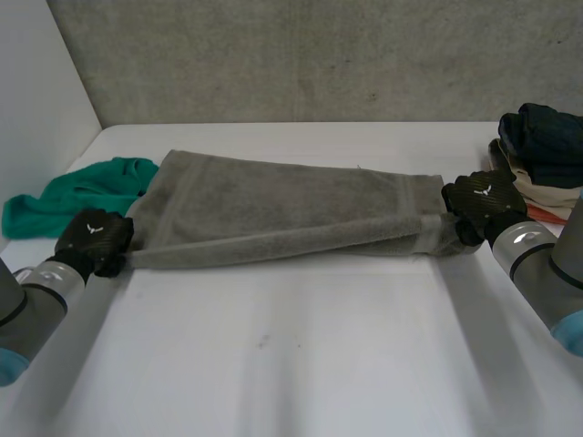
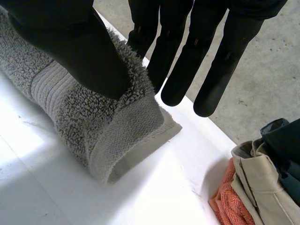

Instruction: Fold the laundry.

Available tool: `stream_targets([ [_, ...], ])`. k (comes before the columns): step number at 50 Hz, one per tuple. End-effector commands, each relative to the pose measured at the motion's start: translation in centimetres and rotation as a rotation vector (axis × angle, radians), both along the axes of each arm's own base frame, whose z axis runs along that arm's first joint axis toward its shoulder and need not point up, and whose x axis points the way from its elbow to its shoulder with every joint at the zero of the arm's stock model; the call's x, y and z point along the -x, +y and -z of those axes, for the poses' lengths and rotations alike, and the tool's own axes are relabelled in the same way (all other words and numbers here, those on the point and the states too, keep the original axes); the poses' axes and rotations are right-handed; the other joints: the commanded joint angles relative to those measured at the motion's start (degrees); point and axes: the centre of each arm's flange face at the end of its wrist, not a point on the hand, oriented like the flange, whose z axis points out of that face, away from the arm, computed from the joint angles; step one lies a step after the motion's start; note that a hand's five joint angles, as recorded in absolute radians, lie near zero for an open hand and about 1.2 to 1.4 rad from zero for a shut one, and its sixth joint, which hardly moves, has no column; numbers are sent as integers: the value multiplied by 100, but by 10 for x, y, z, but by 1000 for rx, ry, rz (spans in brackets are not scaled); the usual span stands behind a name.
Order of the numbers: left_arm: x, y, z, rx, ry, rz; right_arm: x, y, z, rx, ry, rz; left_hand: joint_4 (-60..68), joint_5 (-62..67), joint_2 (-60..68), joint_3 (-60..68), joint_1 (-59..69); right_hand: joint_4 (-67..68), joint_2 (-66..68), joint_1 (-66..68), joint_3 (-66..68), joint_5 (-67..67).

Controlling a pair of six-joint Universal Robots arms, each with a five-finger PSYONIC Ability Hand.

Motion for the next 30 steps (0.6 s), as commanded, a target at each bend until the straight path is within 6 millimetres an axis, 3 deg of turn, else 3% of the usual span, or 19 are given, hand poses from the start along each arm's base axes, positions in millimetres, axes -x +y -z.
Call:
stream_targets([
  [1, 3, 19, -3, -81, -35, 15, 1, 8, 1, -56, 35, -12, 1351, 1458, 1365, 1391, 1438, 1137, 1268, 1714, 1190, 1170],
  [4, 3, 32, -23, -98, -83, 28, 2, 20, 3, -128, 97, -35, 1351, 1458, 1365, 1391, 1438, 1137, 1268, 1714, 1190, 1170],
  [8, 2, 76, -52, -218, -201, 74, 14, 45, -16, -223, 264, -78, 1351, 1458, 1365, 1391, 1438, 1137, 1268, 1714, 1190, 1170],
  [11, 0, 99, -64, -289, -254, 100, 28, 59, -23, -284, 381, -94, 1351, 1458, 1365, 1391, 1438, 1137, 1268, 1714, 1190, 1170],
  [15, -4, 147, -78, -462, -342, 166, 40, 86, -36, -372, 494, -144, 1351, 1458, 1365, 1391, 1438, 1137, 1268, 1714, 1190, 1170],
  [17, -5, 155, -81, -483, -367, 183, 43, 96, -39, -408, 517, -172, 1351, 1458, 1365, 1391, 1438, 1137, 1268, 1714, 1190, 1170],
  [22, -11, 148, -85, -401, -432, 182, 47, 97, -39, -399, 546, -199, 1351, 1458, 1365, 1391, 1438, 1137, 1268, 1714, 1190, 1170],
  [26, -4, 123, -88, -236, -418, 175, 43, 72, -37, -281, 479, -136, 1351, 1458, 1365, 1391, 1438, 1137, 1268, 1714, 1190, 1170],
  [30, 27, 83, -84, -33, -319, 218, 40, 30, -8, -252, 372, -45, 1351, 1458, 1365, 1391, 1438, 1137, 1268, 1714, 1190, 1170],
])
